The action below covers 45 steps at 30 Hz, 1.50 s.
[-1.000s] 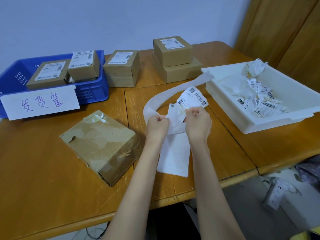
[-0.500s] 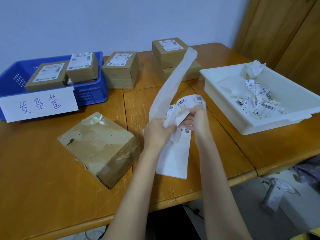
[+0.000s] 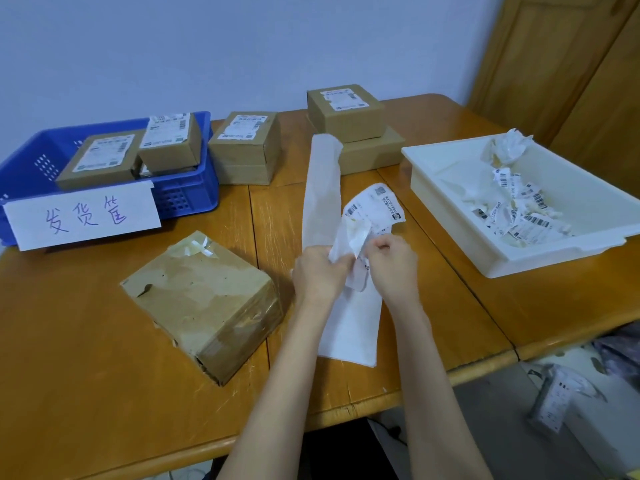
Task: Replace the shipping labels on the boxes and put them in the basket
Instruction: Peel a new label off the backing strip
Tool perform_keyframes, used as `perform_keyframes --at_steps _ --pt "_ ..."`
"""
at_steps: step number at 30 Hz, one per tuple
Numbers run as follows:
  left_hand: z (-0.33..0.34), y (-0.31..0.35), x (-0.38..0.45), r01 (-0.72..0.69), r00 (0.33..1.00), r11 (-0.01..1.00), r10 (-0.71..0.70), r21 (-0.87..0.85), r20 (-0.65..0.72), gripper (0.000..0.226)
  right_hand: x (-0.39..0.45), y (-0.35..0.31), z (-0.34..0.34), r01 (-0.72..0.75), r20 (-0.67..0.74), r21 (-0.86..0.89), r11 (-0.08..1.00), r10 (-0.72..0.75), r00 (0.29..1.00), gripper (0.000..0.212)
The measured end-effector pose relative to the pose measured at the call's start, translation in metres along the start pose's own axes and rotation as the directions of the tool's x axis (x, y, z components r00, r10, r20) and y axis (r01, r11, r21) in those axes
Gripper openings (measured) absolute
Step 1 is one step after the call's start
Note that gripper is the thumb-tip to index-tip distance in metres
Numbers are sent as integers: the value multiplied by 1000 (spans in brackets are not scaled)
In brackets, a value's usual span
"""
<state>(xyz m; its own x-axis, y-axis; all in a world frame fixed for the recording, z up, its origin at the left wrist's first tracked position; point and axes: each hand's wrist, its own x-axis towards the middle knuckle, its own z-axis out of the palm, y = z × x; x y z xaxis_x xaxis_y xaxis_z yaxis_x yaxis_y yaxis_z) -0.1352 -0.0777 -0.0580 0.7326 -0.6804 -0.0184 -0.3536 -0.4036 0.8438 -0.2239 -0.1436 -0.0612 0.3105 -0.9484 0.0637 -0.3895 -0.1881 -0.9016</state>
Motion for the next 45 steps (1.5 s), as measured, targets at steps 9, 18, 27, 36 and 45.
perform_keyframes --at_steps 9,18,27,36,45 --pt "0 5 -1 44 999 986 -39 -163 34 29 -5 -3 -5 143 23 82 986 -146 989 4" --pt "-4 9 -6 59 995 996 -54 -60 87 26 -7 -3 0 139 -217 -134 981 -166 962 9" --pt "-13 10 -7 128 970 982 -95 -138 223 15 1 -8 -9 26 -234 6 1000 -24 972 6" --pt "-6 6 -7 3 999 973 9 -230 52 44 3 -18 -25 -273 283 351 896 176 943 22" --pt "-2 11 -5 -36 999 972 32 -232 -23 50 -12 -25 -26 -286 335 530 798 113 935 51"
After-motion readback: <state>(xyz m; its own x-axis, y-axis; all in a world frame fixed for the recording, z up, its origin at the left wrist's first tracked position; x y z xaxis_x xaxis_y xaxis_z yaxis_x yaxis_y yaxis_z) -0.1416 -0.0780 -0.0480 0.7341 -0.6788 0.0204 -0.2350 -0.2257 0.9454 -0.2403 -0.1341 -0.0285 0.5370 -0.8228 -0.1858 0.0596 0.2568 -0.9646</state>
